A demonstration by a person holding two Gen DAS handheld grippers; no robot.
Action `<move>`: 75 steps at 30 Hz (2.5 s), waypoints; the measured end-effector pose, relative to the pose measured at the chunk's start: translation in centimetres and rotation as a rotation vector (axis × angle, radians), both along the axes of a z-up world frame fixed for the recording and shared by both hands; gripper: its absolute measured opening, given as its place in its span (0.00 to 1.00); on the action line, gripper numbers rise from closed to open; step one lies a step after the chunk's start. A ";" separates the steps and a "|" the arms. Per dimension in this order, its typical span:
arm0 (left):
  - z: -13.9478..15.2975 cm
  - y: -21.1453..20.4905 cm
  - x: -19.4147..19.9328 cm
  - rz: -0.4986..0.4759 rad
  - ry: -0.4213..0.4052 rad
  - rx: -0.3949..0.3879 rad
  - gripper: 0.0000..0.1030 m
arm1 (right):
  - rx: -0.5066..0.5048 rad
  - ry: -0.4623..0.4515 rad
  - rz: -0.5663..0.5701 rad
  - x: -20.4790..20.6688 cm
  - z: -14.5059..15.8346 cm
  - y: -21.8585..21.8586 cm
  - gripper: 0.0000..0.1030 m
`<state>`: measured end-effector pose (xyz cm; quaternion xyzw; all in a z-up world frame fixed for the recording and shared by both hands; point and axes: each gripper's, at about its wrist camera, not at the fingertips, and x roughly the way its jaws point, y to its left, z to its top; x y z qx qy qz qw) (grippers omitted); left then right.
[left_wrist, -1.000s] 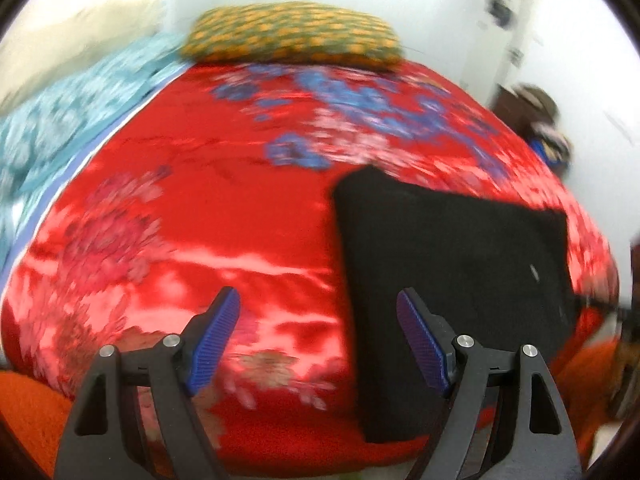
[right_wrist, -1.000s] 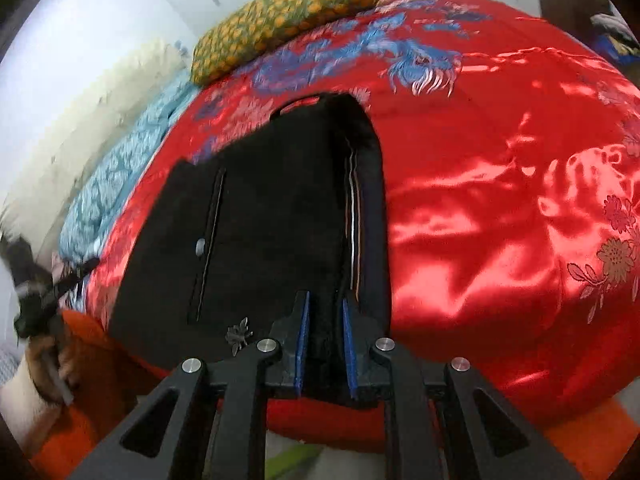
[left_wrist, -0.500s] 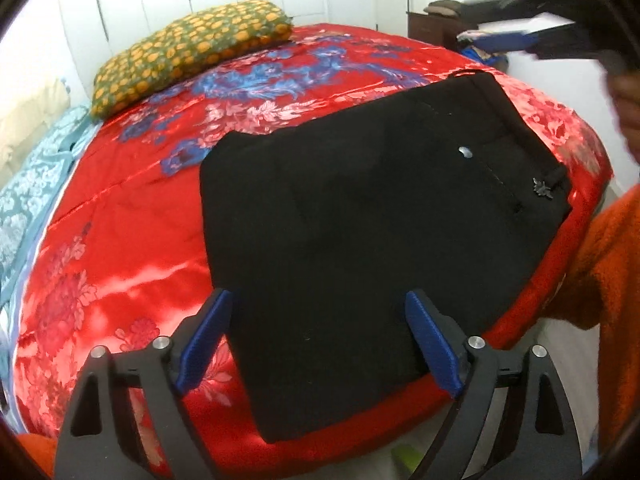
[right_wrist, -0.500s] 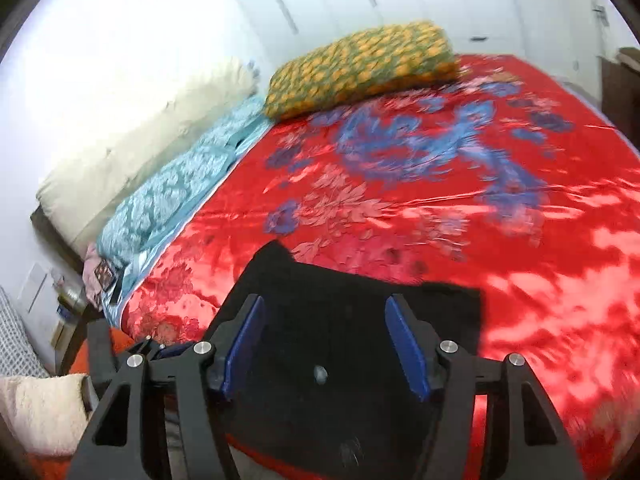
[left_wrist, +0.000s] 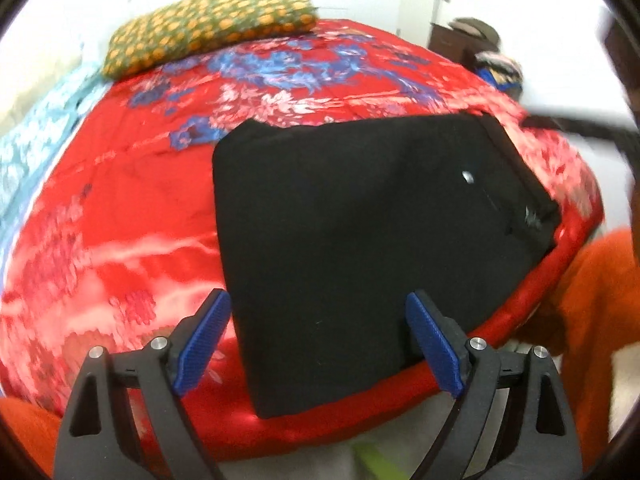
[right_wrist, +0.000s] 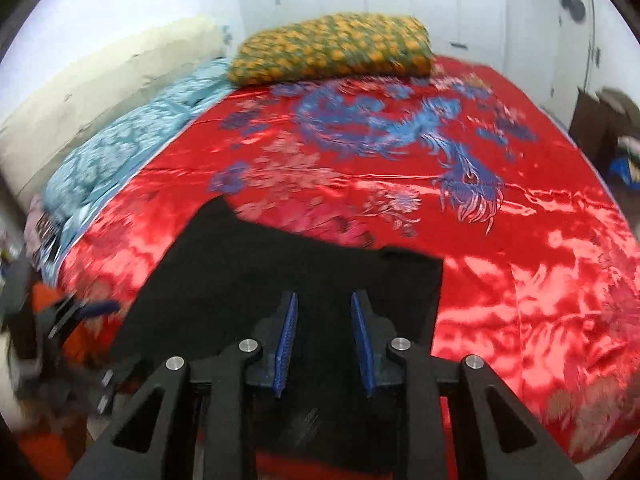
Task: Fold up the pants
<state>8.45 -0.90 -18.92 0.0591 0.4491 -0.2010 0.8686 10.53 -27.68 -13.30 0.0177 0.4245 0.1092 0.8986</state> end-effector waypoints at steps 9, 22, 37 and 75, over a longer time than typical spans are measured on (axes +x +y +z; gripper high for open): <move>-1.6 0.0 0.6 0.053 0.053 0.046 0.91 | -0.065 0.163 0.018 -4.6 -6.6 2.6 0.29; -1.5 -0.4 0.1 0.026 0.001 0.110 0.93 | -0.072 0.158 0.023 -4.9 -6.8 2.6 0.29; -1.8 -0.4 0.4 0.025 0.010 0.114 0.96 | -0.067 0.161 0.027 -5.2 -7.0 2.7 0.30; -3.6 6.7 6.9 0.155 0.309 -0.266 0.95 | 0.540 0.161 -0.196 -3.8 -8.4 -10.2 0.84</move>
